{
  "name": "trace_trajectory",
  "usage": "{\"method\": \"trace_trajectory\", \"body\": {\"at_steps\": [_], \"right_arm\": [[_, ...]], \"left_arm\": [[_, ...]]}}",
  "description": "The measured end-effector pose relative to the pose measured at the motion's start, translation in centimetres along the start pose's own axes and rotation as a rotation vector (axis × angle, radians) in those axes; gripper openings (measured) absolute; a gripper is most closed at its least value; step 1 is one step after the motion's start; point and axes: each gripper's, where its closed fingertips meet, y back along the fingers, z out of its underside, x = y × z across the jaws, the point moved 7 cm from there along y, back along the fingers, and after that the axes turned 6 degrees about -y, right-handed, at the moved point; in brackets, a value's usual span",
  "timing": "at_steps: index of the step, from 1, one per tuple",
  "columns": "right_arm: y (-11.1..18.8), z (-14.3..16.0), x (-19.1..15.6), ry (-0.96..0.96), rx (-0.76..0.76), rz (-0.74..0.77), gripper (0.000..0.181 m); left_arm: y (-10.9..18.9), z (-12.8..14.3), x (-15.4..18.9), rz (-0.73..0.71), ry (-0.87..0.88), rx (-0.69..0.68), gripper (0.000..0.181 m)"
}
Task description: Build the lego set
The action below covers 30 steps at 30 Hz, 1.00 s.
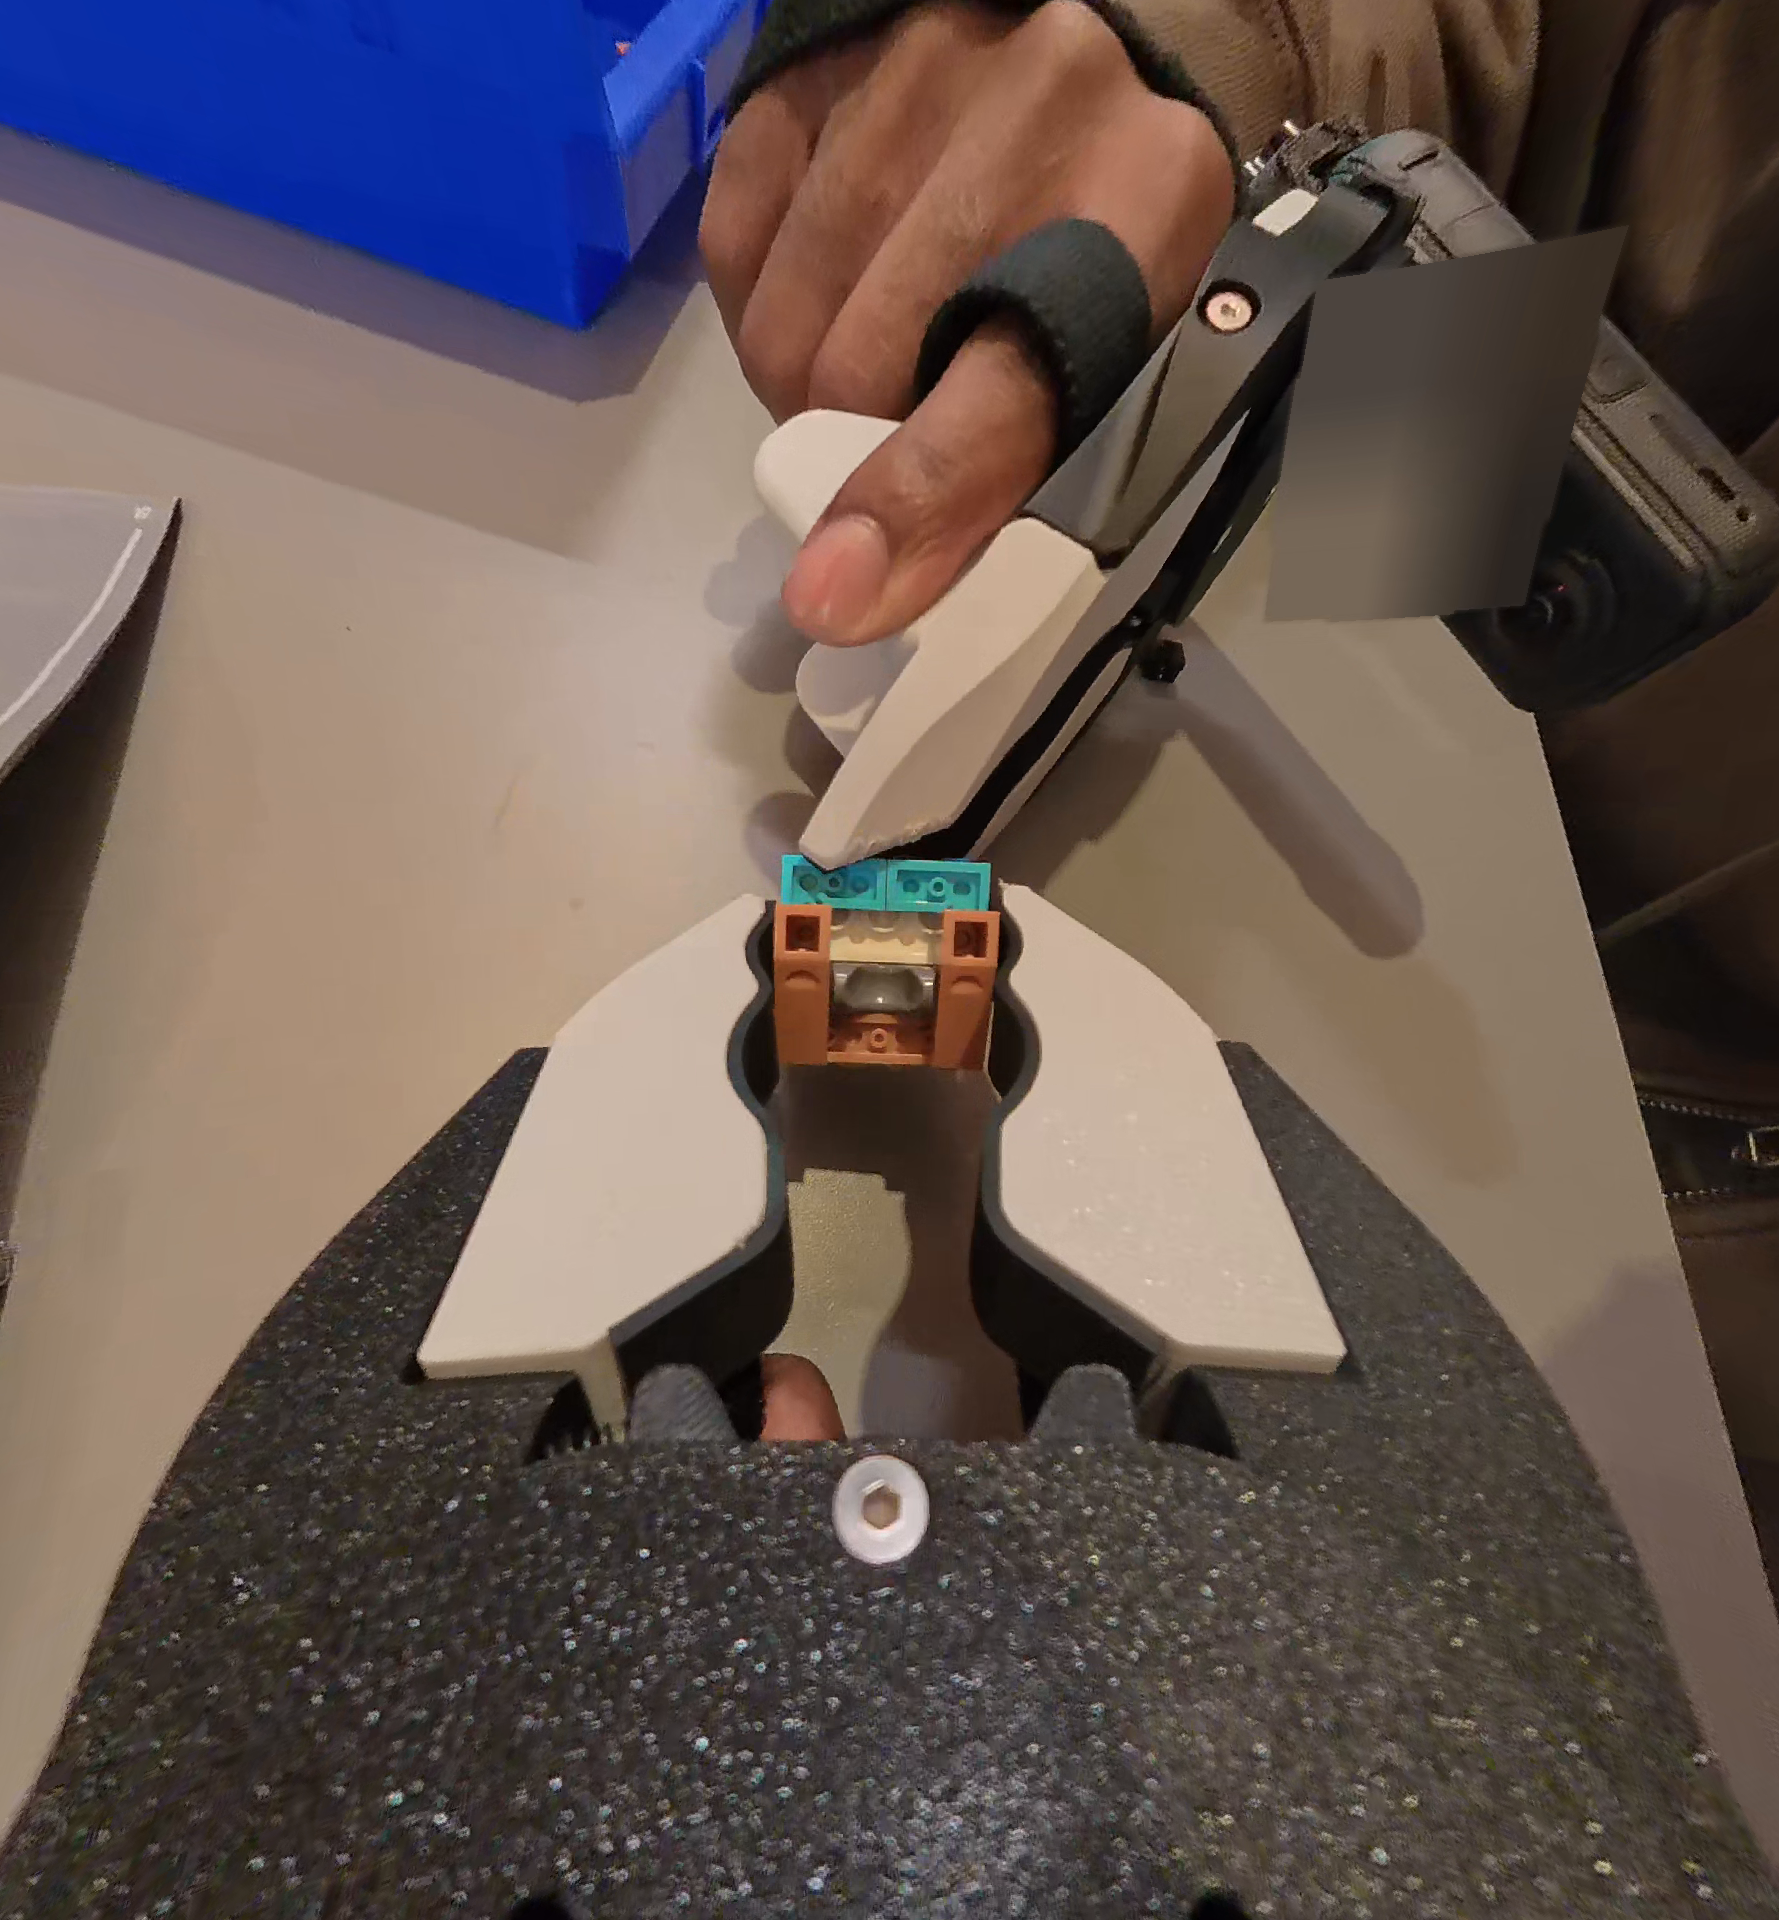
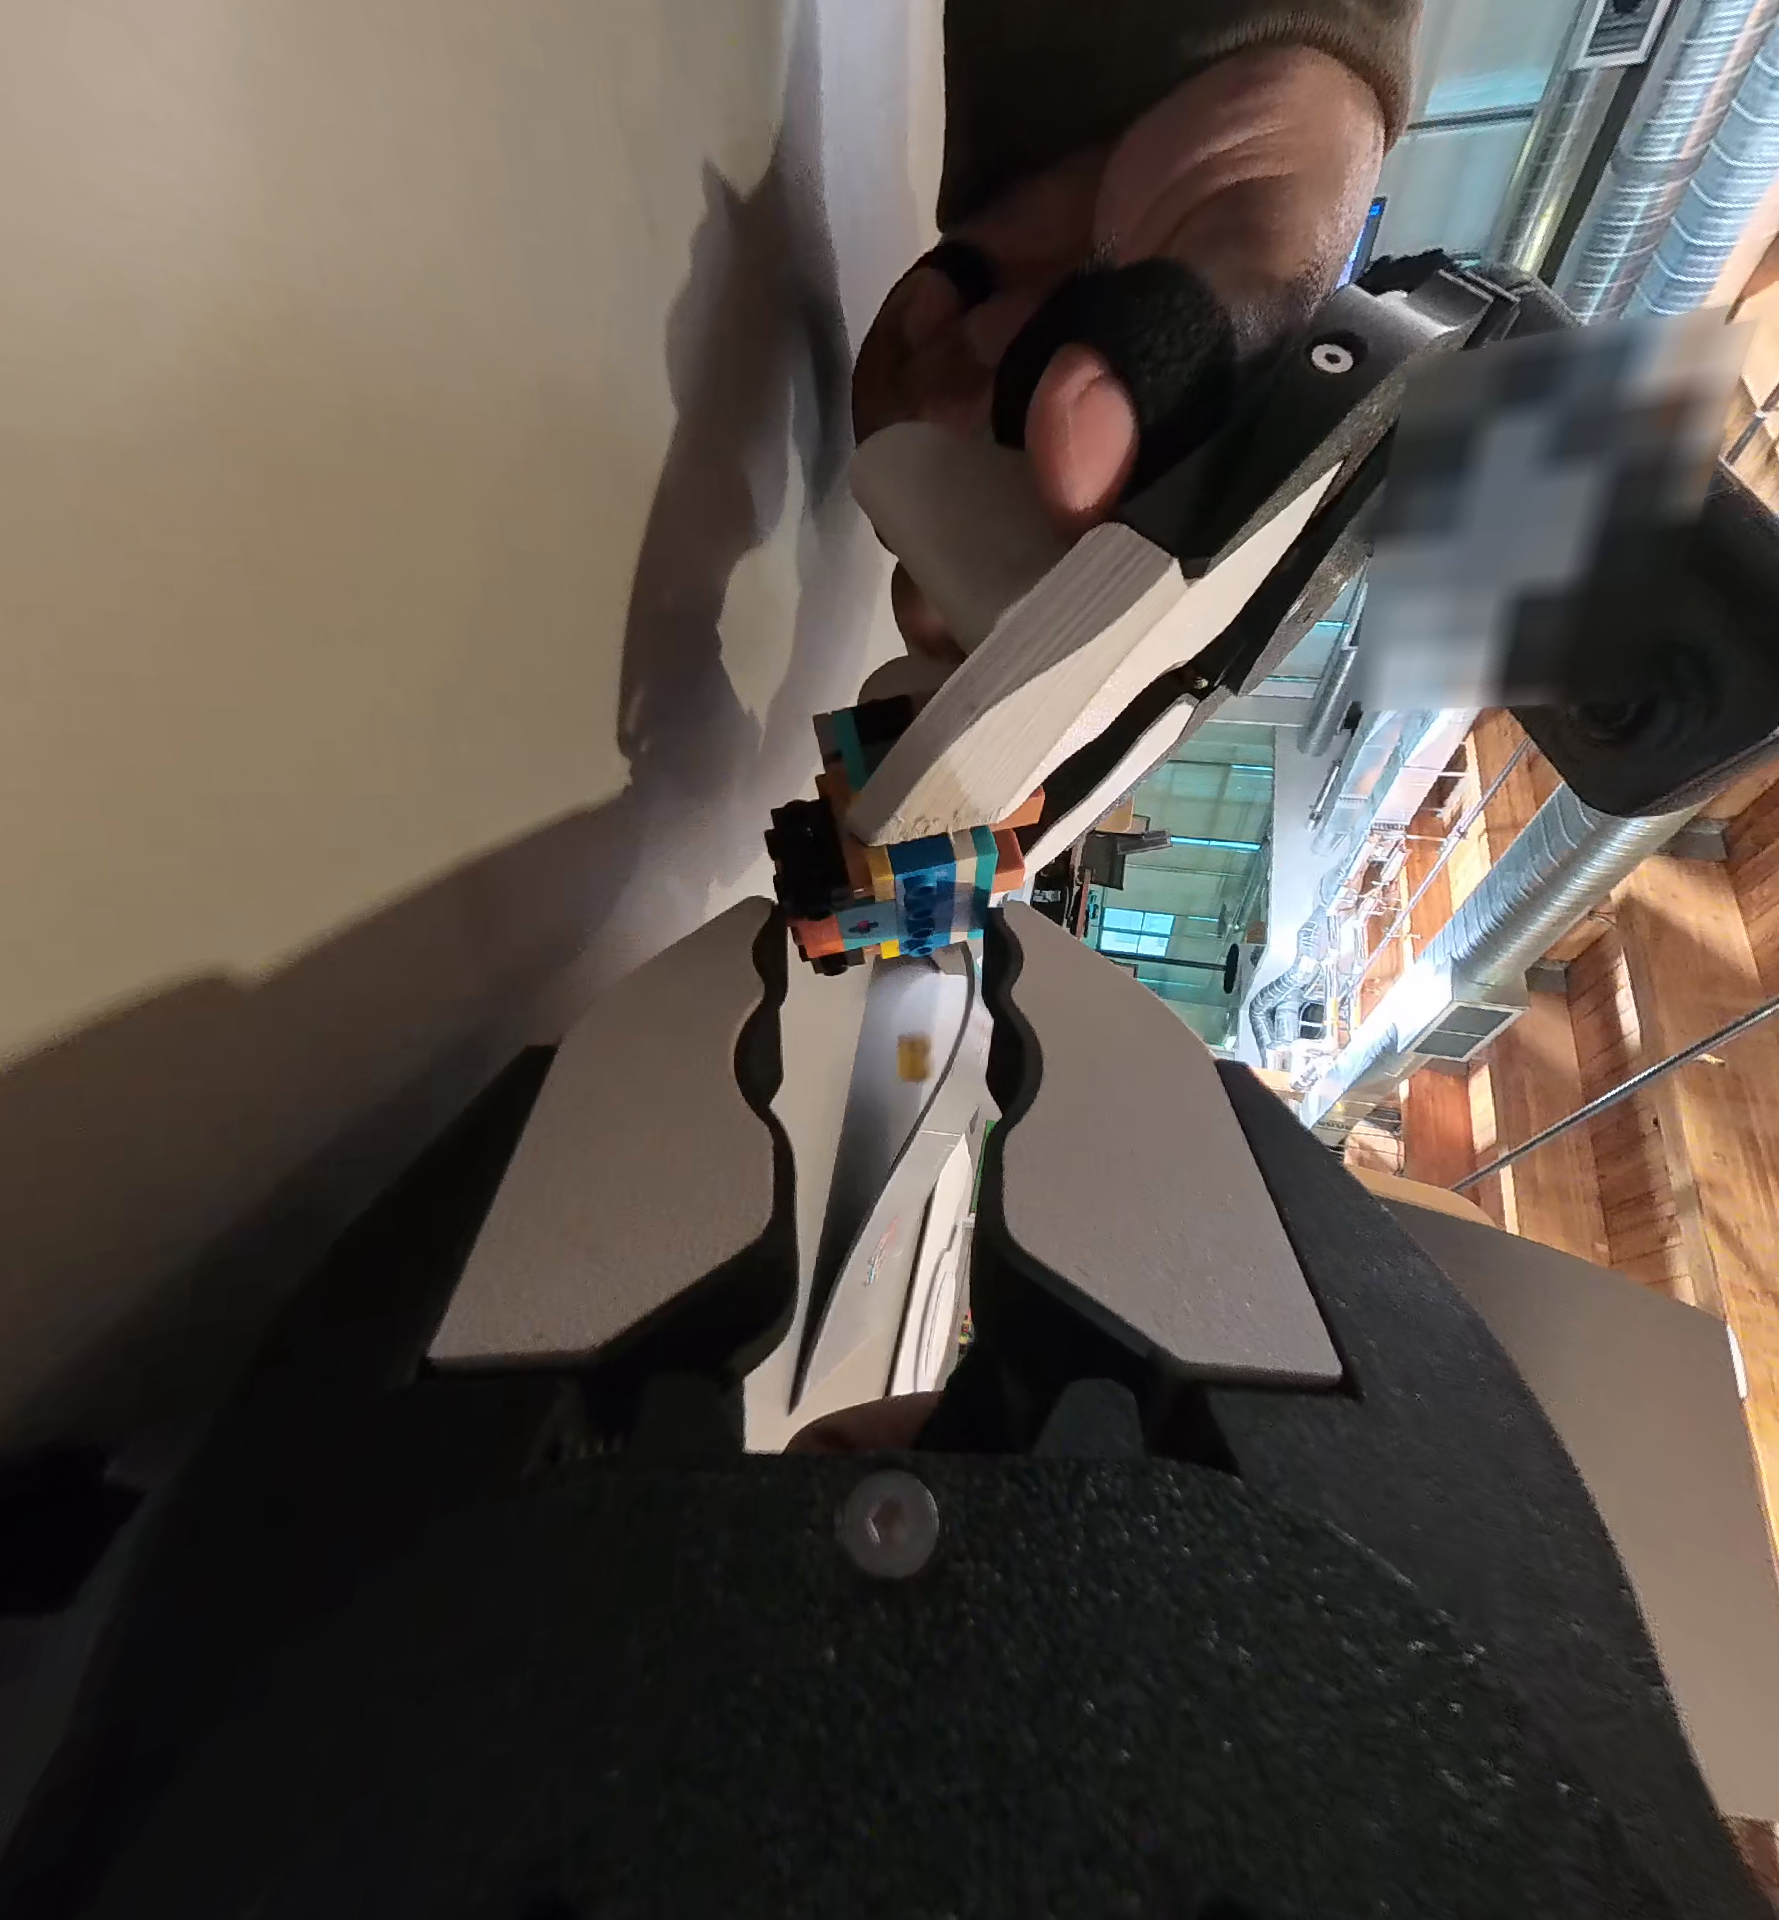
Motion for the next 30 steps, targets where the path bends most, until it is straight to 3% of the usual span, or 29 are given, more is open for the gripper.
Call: {"method": "trace_trajectory", "body": {"at_steps": [11,20,27,30], "right_arm": [[0.0,1.6,-0.3,-0.099,-0.049,-0.072,0.026],[0.2,4.7,0.6,-0.486,-0.144,-0.177,0.037],[-0.5,6.8,1.5,-0.693,-0.266,-0.157,0.043],[-0.7,7.7,1.9,-0.748,-0.301,-0.098,0.044]], "left_arm": [[0.2,0.9,-1.0,-0.057,0.022,-0.073,0.037],[-0.6,1.6,-0.2,-0.048,-0.023,-0.175,0.04],[0.9,0.3,0.4,-0.005,-0.033,-0.076,0.056],[2.2,-0.7,-0.1,-0.078,-0.067,-0.01,0.058]]}}
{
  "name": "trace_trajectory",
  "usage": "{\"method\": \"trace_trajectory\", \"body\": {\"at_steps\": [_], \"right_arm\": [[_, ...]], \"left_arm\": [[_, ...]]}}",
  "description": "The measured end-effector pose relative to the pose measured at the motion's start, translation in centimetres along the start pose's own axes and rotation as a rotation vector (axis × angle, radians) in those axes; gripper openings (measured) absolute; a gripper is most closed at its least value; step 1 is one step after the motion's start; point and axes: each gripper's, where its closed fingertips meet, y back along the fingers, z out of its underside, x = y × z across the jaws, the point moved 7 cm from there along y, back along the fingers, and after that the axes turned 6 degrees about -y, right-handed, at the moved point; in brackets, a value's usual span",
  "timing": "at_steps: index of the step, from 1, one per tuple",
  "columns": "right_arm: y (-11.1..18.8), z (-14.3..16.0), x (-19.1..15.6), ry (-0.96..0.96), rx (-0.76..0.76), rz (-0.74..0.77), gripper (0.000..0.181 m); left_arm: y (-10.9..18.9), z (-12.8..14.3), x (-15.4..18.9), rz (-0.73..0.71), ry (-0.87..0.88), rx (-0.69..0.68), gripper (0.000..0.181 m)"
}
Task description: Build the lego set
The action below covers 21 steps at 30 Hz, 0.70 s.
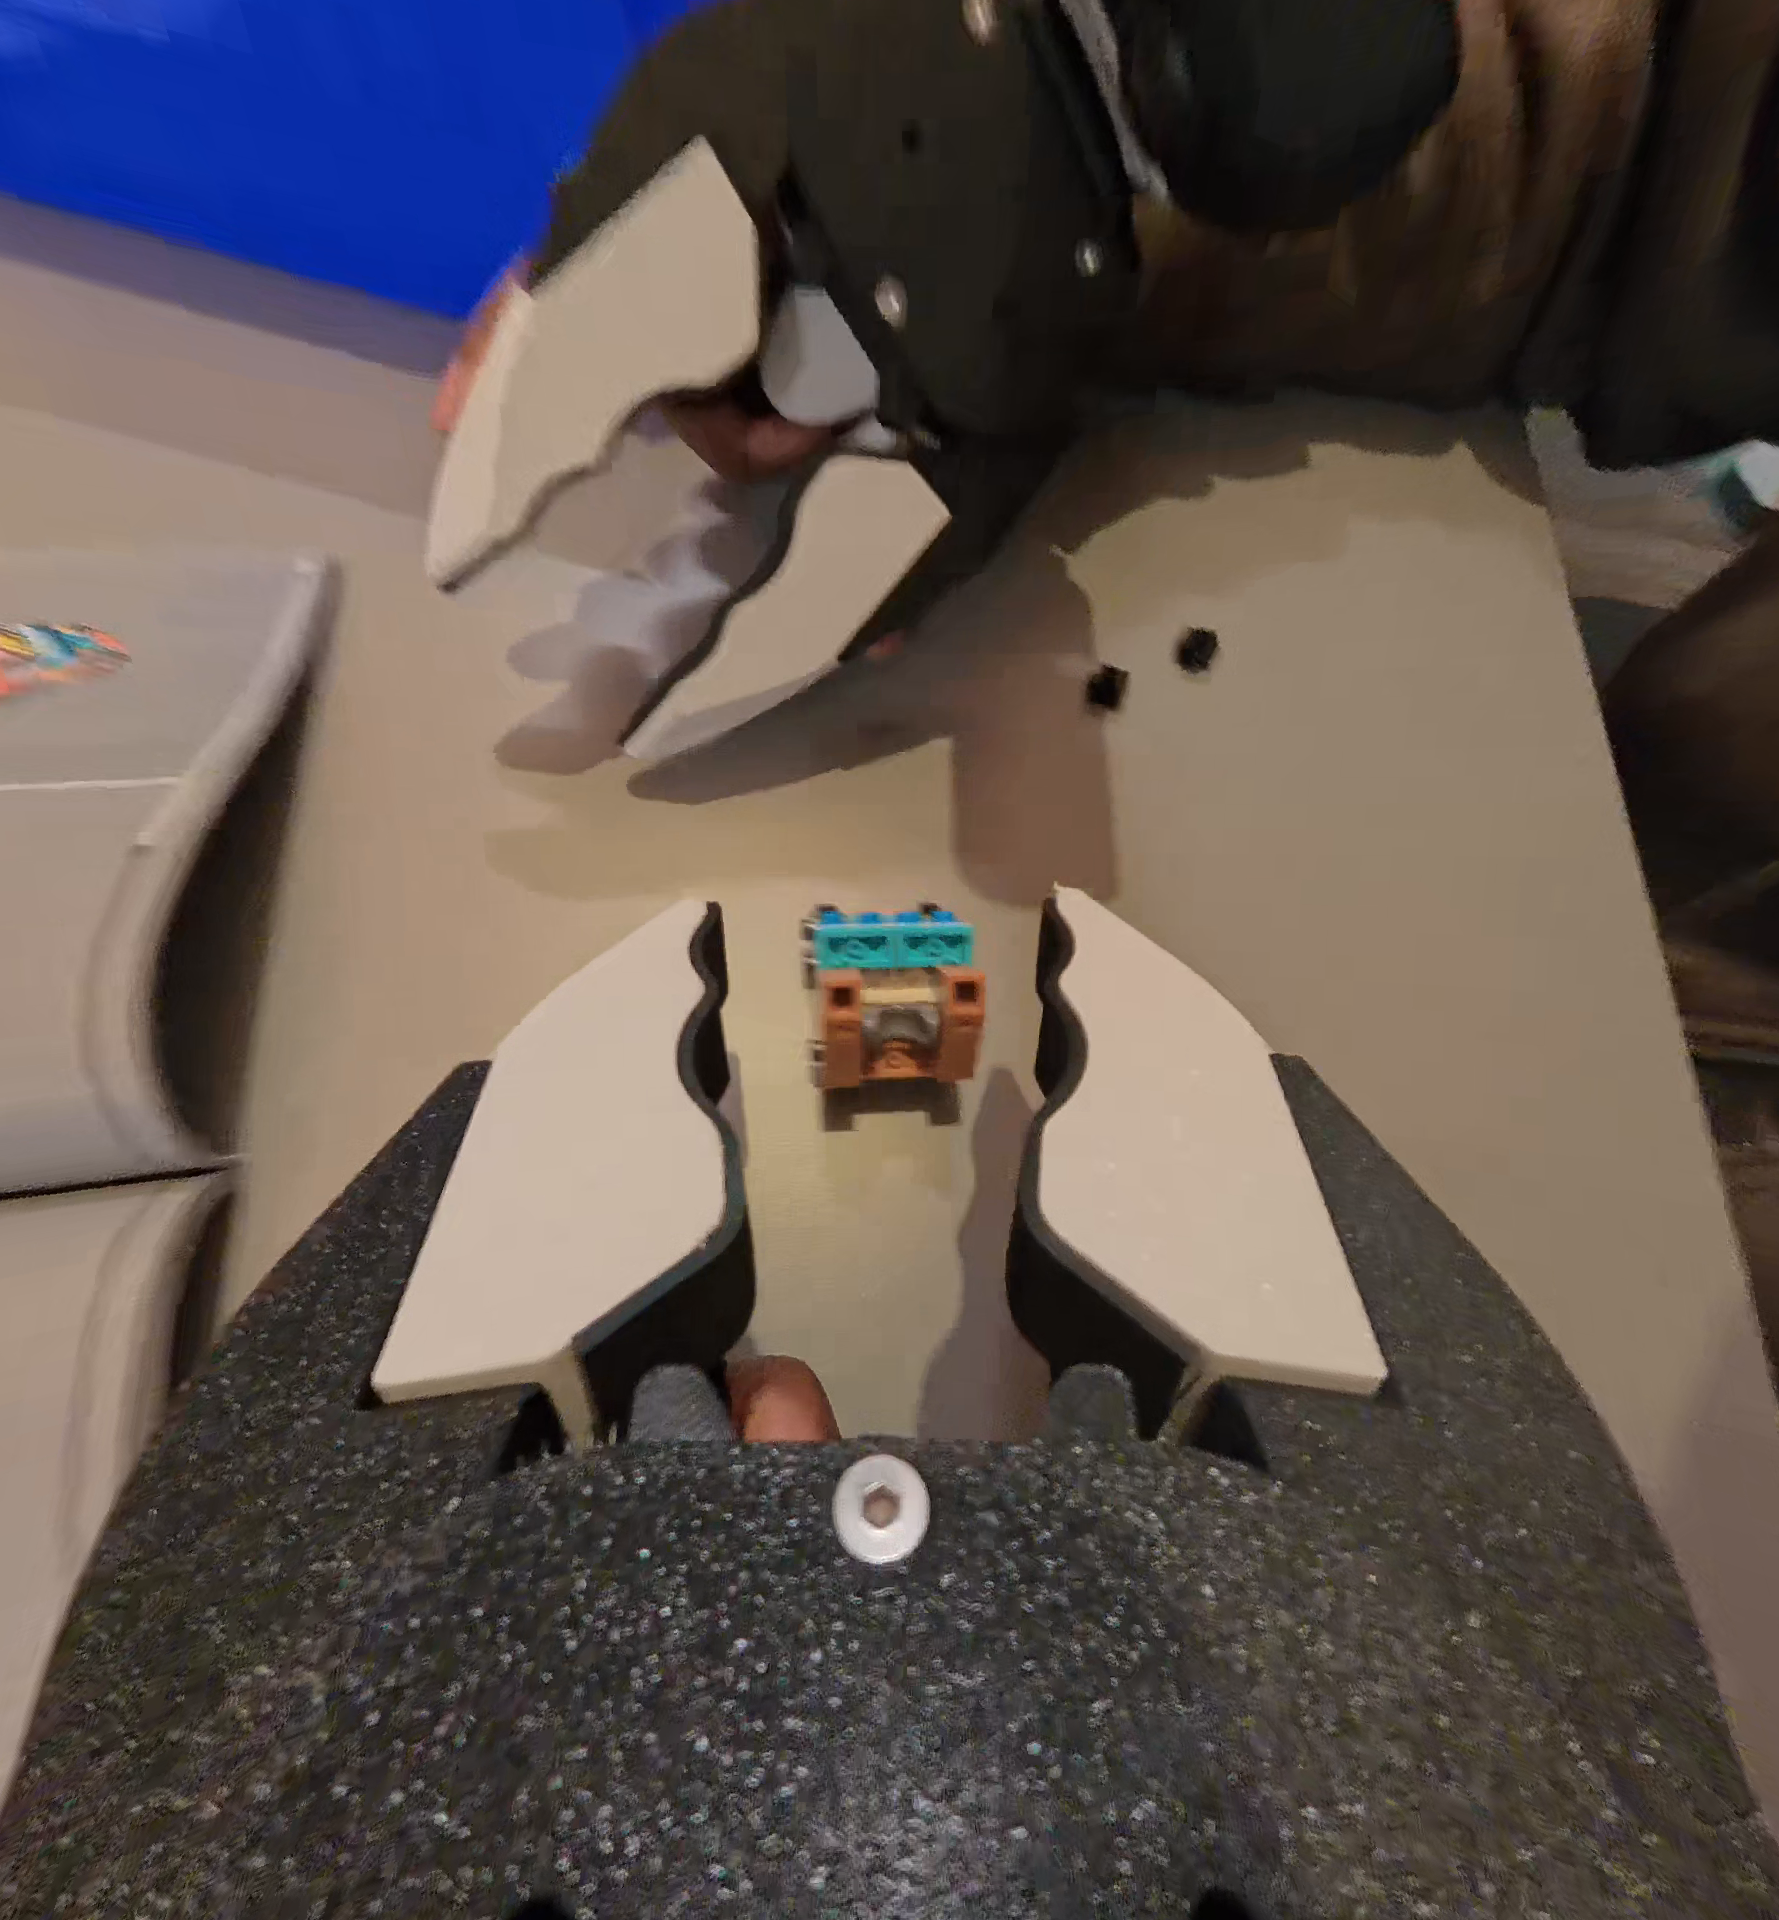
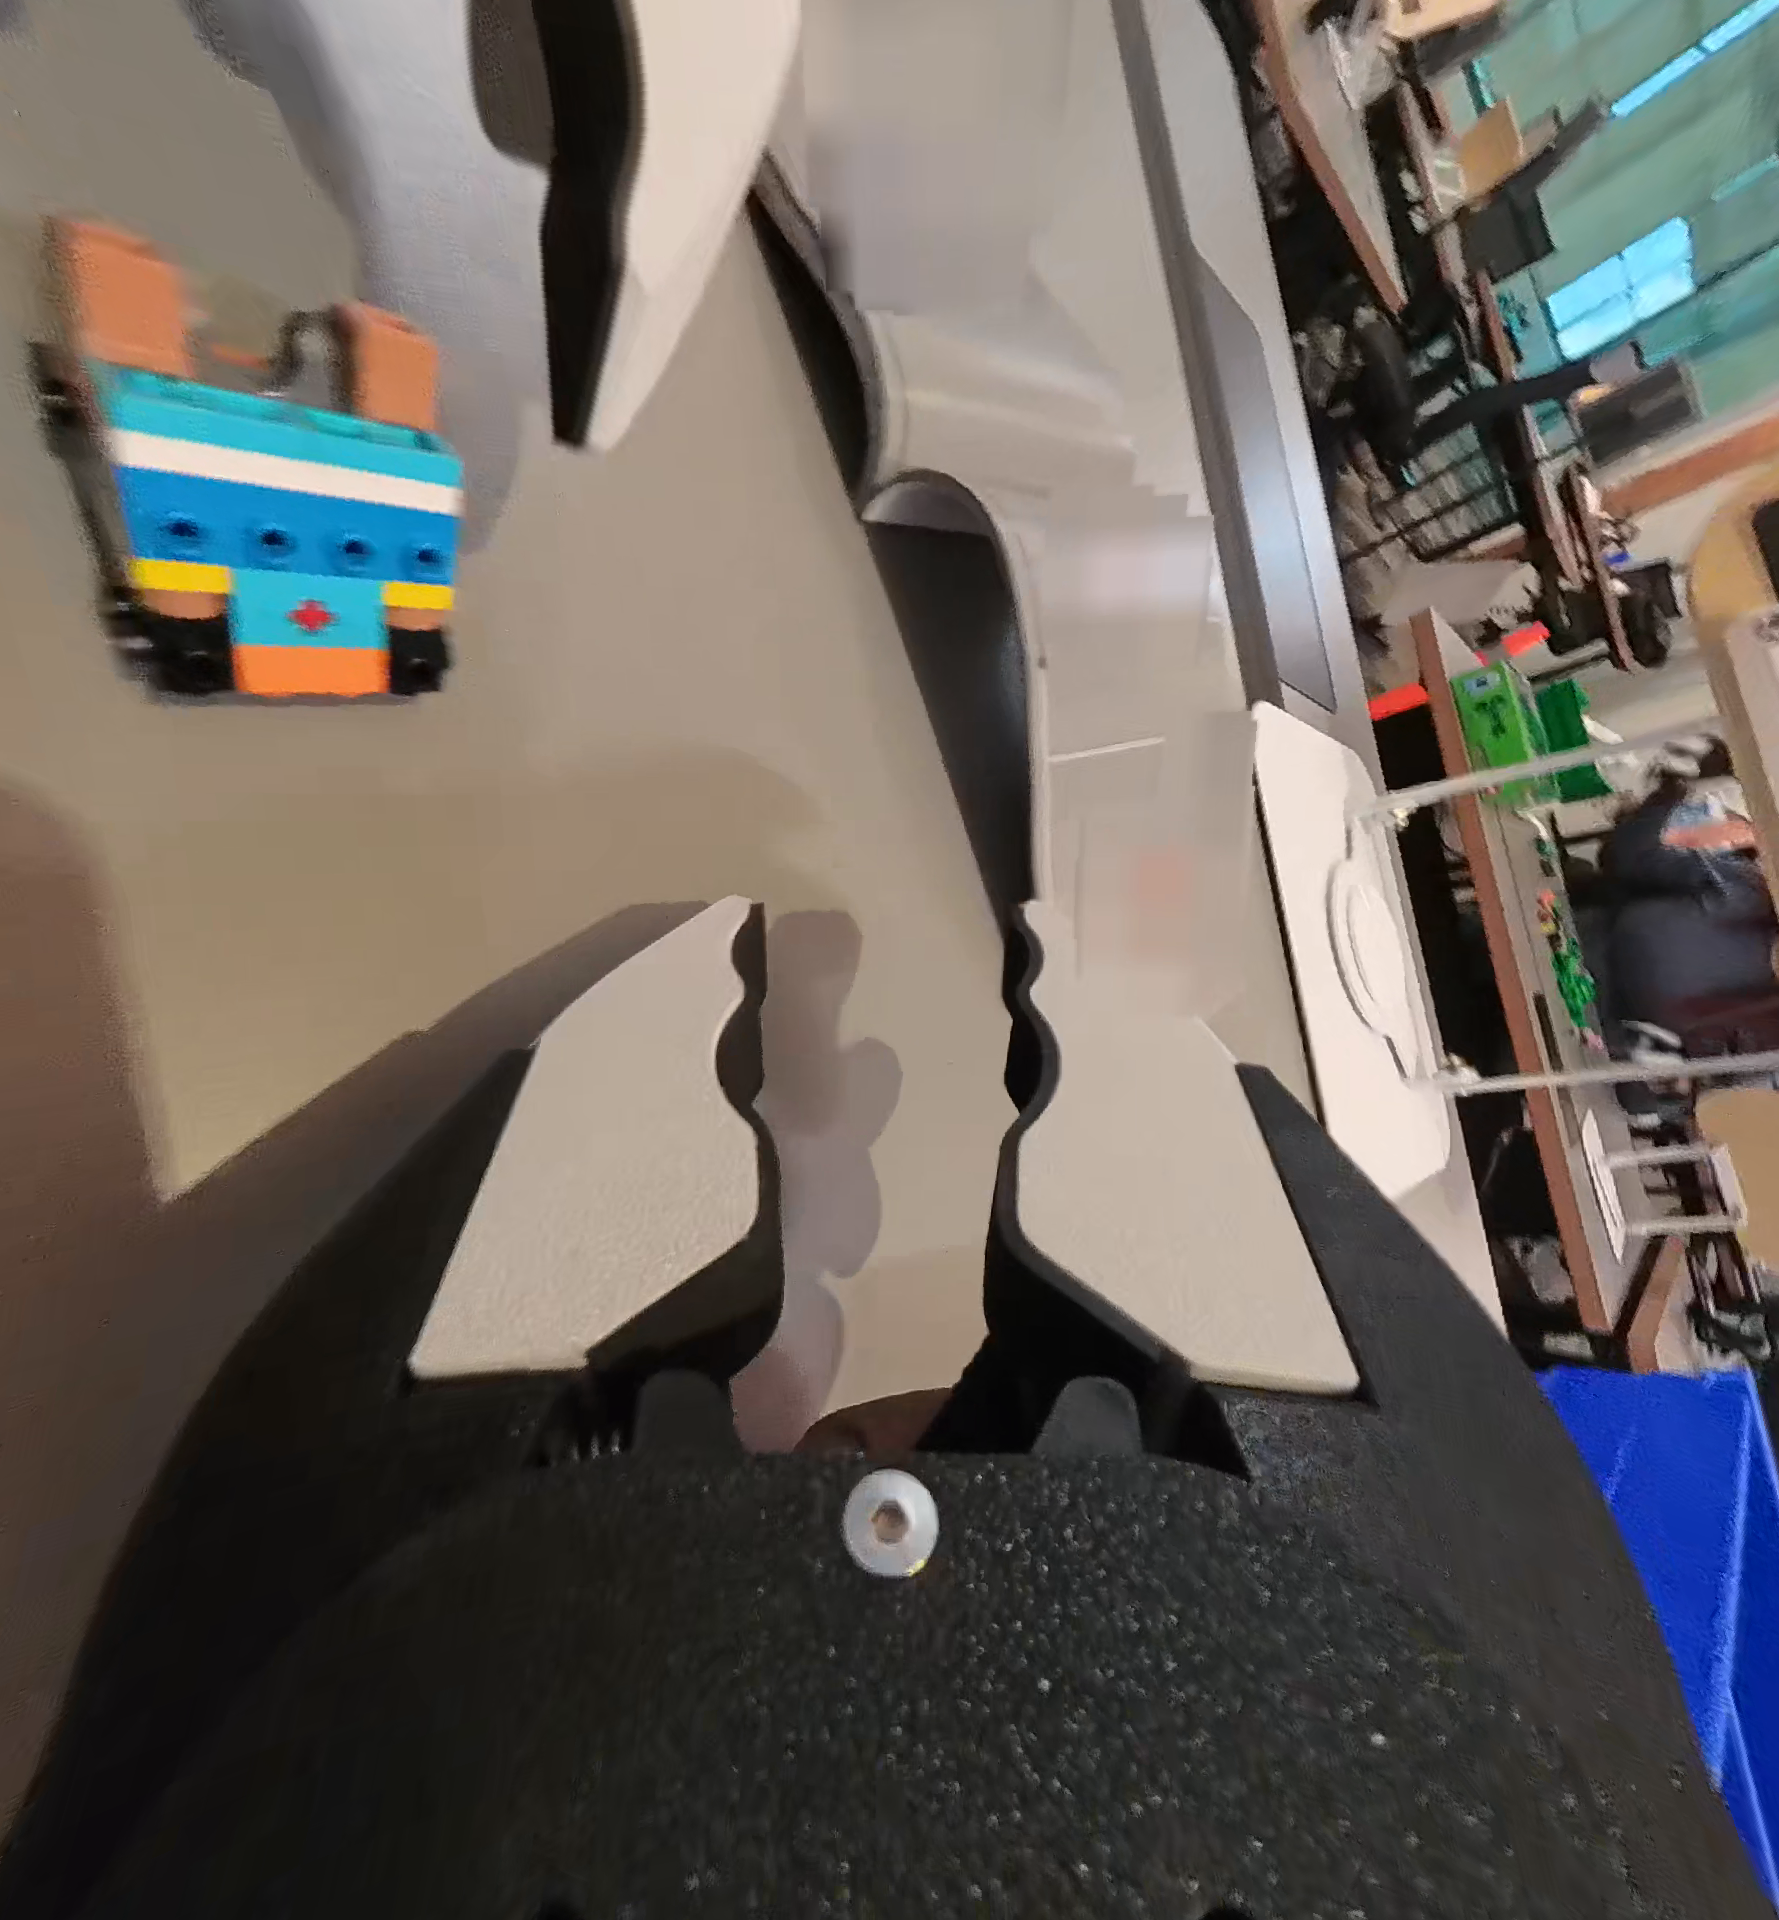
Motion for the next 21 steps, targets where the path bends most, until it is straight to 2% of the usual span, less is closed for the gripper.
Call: {"method": "trace_trajectory", "body": {"at_steps": [2,4,6,9,15,17,19,21], "right_arm": [[-0.3,0.4,0.7,-0.045,-0.008,0.057,0.044],[-0.7,0.9,1.4,-0.09,-0.025,0.124,0.044],[-1.0,1.3,2.0,-0.134,-0.034,0.178,0.043],[-1.3,1.6,2.7,-0.184,-0.05,0.227,0.042],[-1.6,1.6,2.7,-0.145,-0.077,0.307,0.039],[-1.7,1.7,2.7,-0.136,-0.088,0.332,0.038],[-1.7,1.7,2.7,-0.128,-0.1,0.353,0.037],[-1.7,1.8,2.8,-0.126,-0.11,0.365,0.036]], "left_arm": [[1.0,-0.8,-1.4,-0.163,-0.036,0.063,0.058],[1.6,-1.1,-3.4,-0.386,-0.055,0.057,0.058],[1.3,-0.6,-5.0,-0.575,-0.122,-0.061,0.059],[-0.3,0.2,-6.6,-0.734,-0.303,-0.349,0.061],[-3.5,0.1,-9.3,-0.836,-0.546,-0.705,0.051],[-4.1,0.1,-10.1,-0.864,-0.585,-0.761,0.042],[-4.4,0.3,-10.6,-0.897,-0.614,-0.797,0.026],[-4.4,0.3,-10.7,-0.917,-0.622,-0.788,0.019]]}}
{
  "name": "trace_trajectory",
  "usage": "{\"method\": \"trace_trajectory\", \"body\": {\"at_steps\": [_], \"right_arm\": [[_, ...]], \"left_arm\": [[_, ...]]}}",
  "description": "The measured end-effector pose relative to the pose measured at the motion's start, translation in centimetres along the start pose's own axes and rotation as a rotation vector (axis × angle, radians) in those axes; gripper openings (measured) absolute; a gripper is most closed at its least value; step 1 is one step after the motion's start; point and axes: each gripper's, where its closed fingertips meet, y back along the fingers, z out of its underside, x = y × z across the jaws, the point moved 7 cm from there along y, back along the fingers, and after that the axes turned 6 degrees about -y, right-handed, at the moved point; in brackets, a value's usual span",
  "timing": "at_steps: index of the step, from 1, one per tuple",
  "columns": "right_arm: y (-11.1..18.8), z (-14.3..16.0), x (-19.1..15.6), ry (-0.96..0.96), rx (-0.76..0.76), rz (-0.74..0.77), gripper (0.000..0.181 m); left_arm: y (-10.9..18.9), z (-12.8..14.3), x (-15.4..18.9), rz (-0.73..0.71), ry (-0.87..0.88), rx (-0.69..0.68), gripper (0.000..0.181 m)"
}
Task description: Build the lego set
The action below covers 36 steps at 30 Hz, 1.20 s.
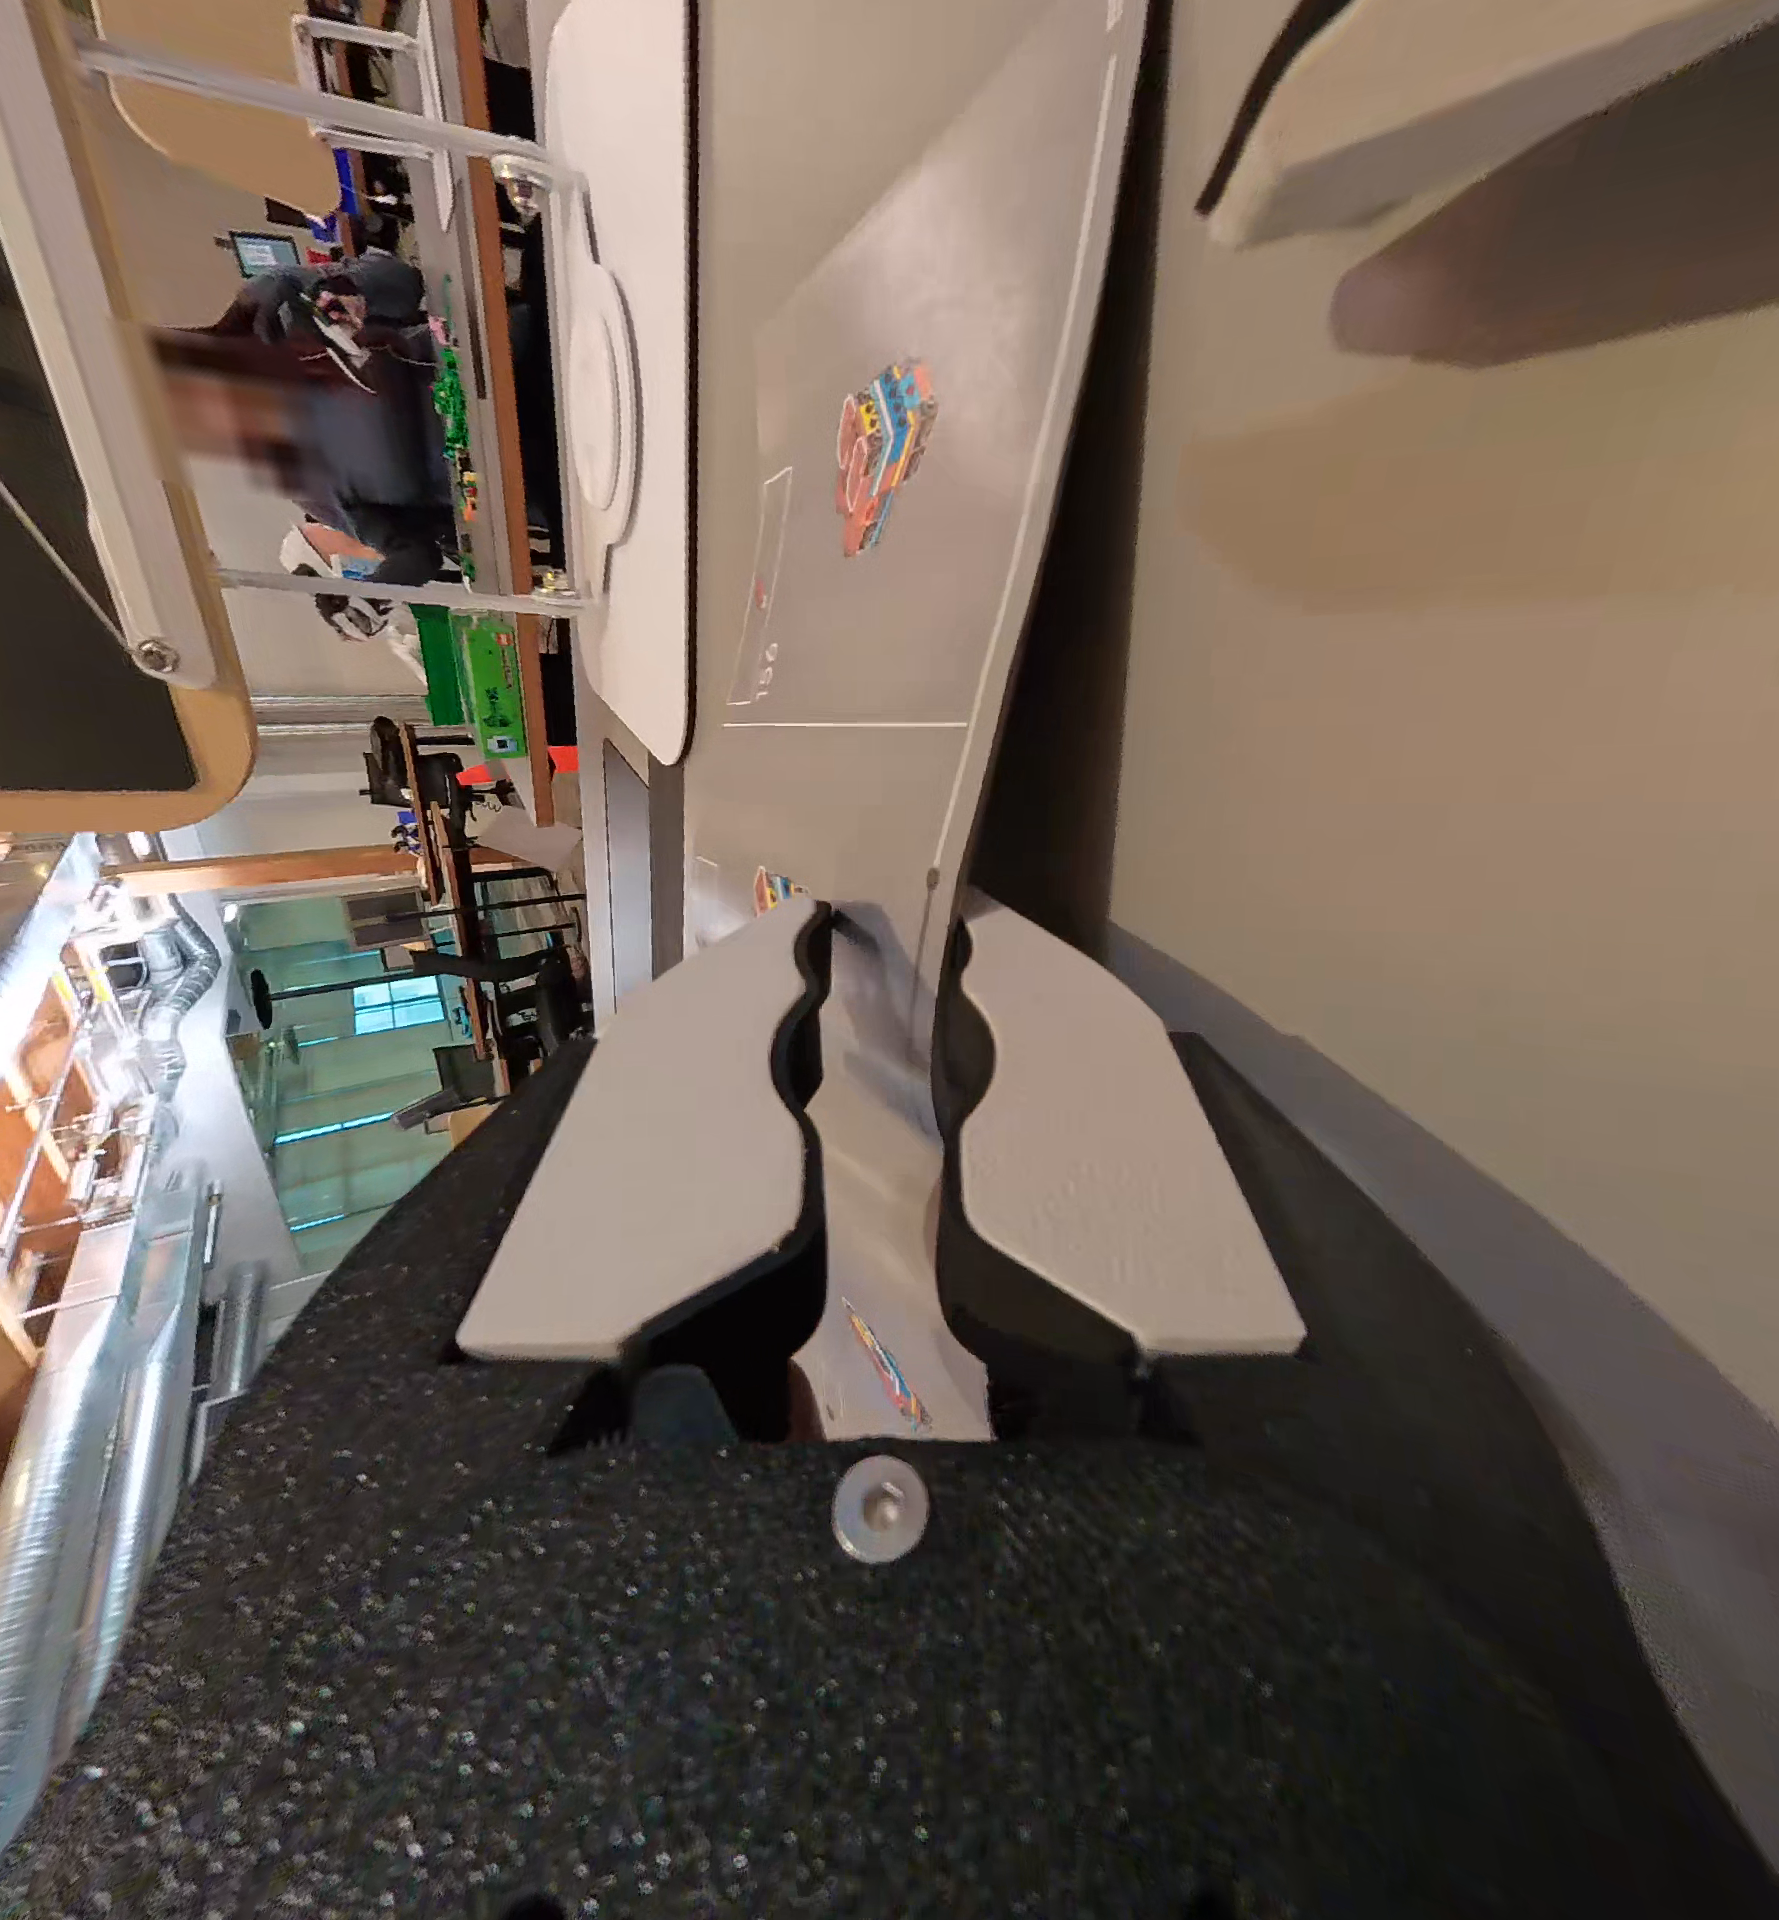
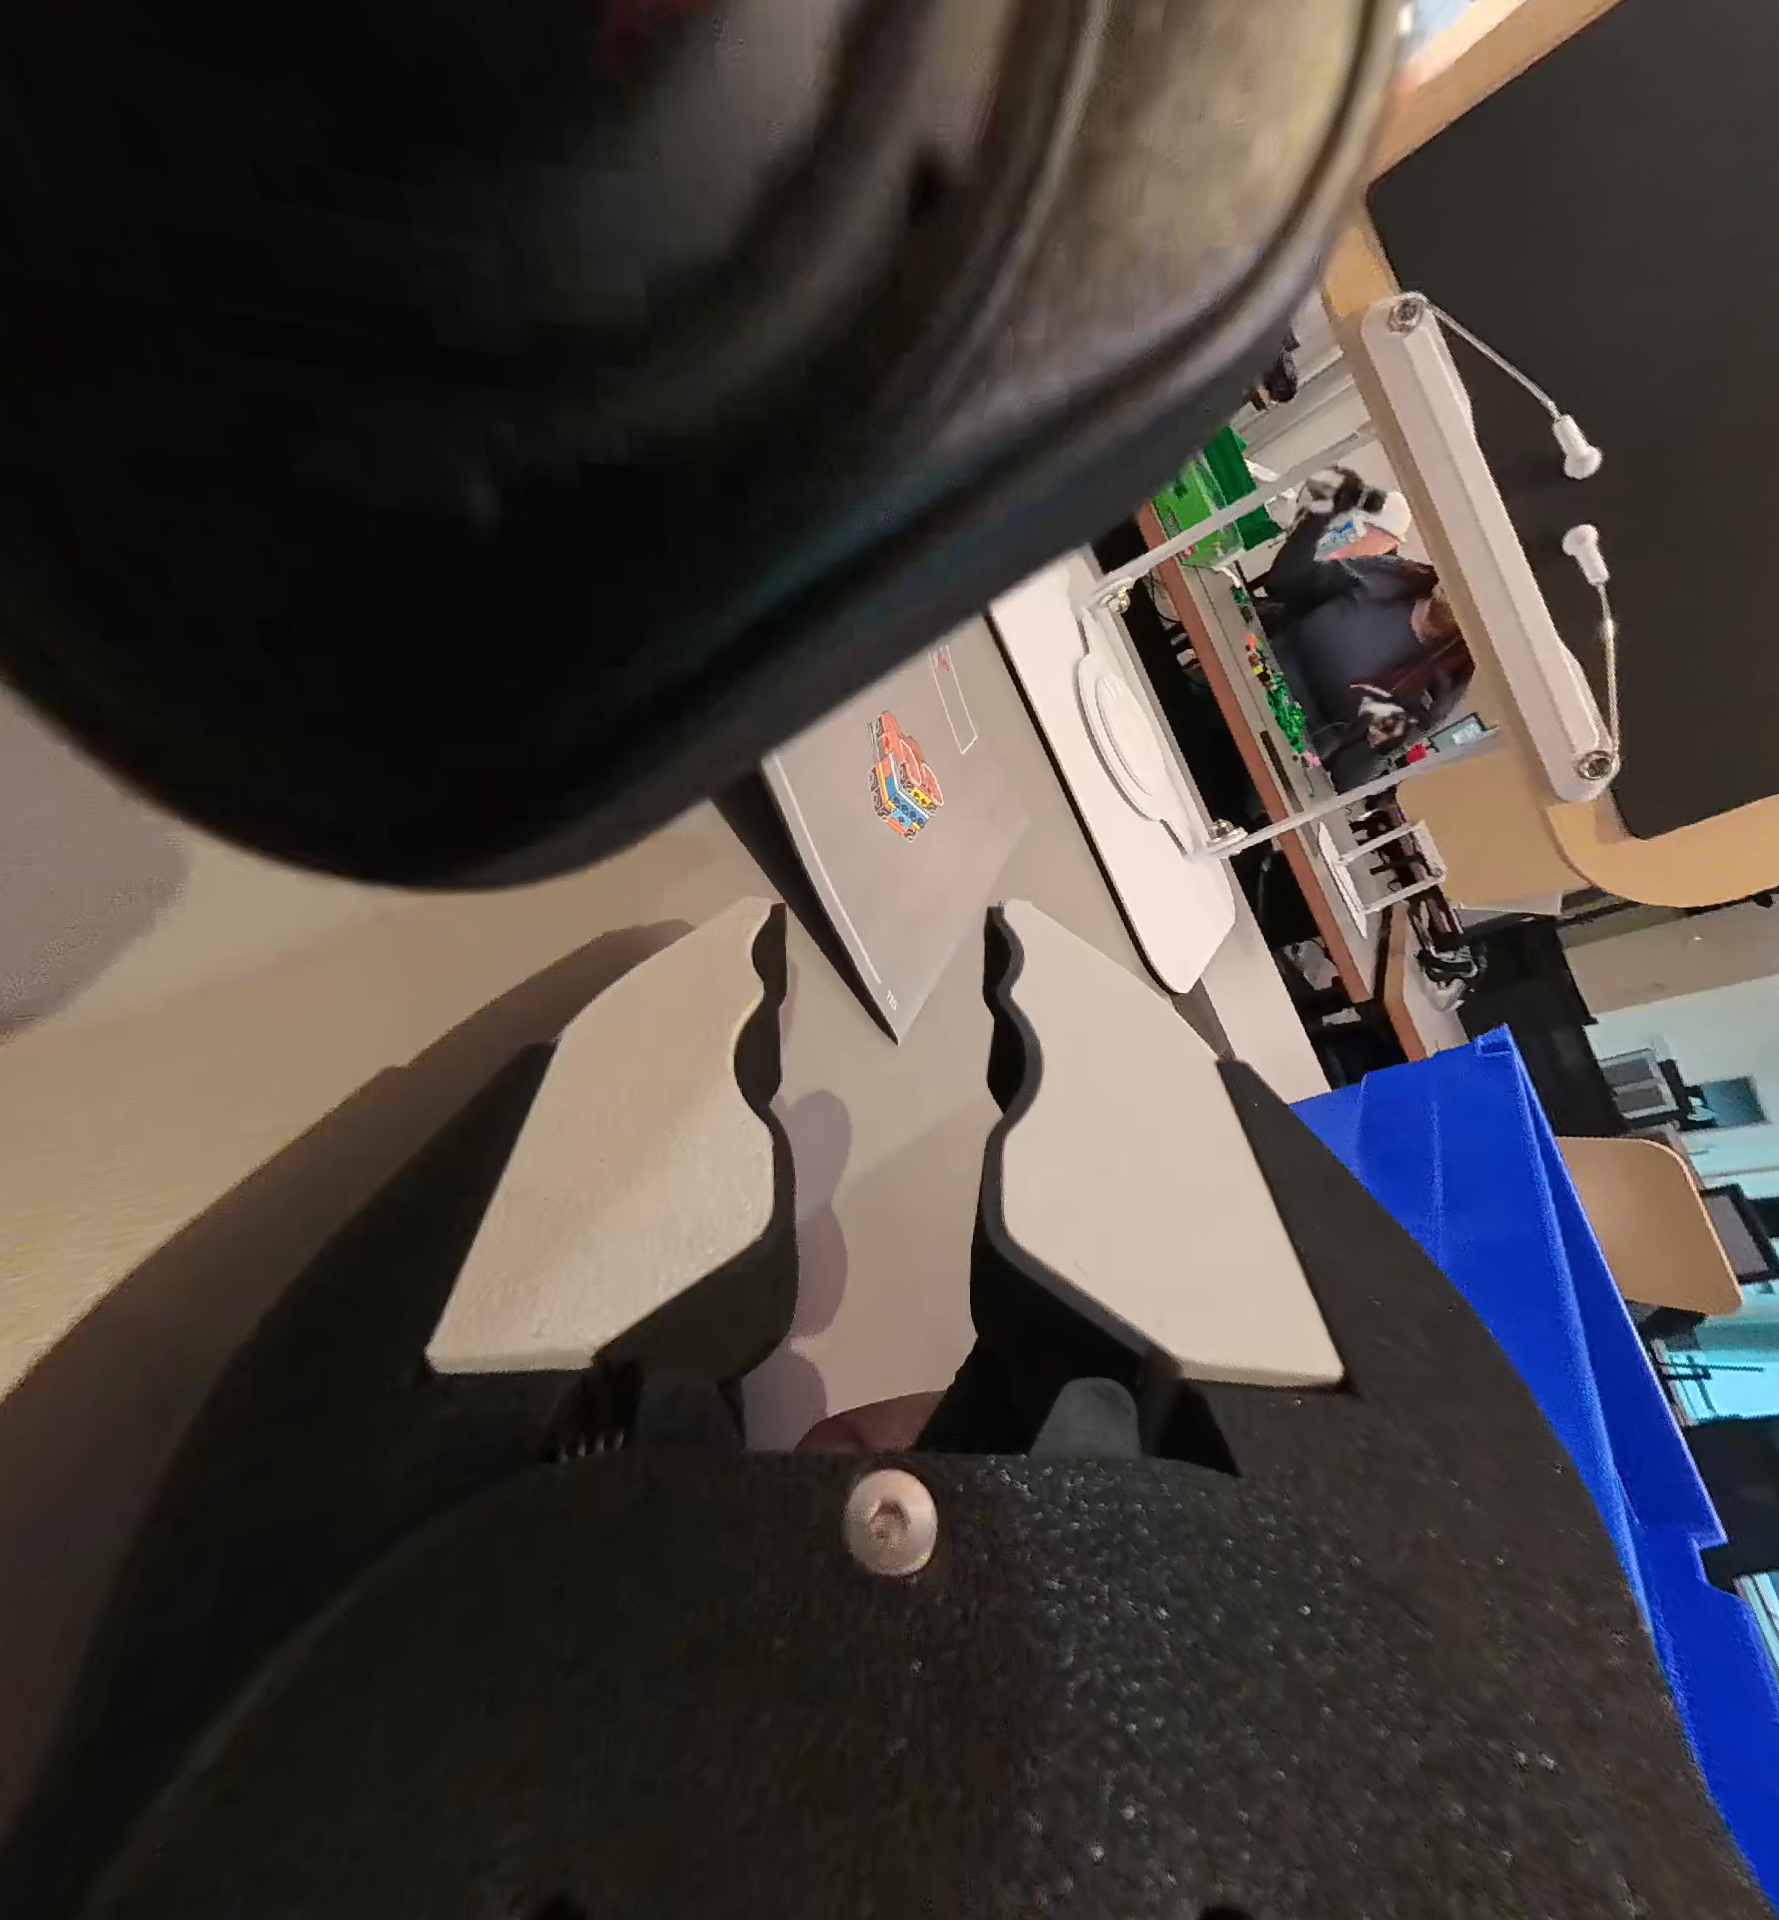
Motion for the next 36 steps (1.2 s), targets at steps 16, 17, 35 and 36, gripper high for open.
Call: {"method": "trace_trajectory", "body": {"at_steps": [16,17,35,36], "right_arm": [[-0.6,-1.5,-1.4,-0.273,-0.223,-0.304,0.031],[-1.1,-1.7,-1.4,-0.299,-0.227,-0.316,0.032],[-7.6,-2.3,0.6,-0.589,-0.328,-0.307,0.035],[-7.8,-2.2,0.7,-0.606,-0.337,-0.316,0.035]], "left_arm": [[1.3,3.1,-4.1,0.027,0.633,0.21,0.014],[1.3,3.2,-4.1,0.024,0.642,0.211,0.014],[-0.3,3.6,-5.0,-0.005,0.757,0.198,0.018],[-0.4,3.6,-5.0,-0.004,0.754,0.197,0.019]]}}
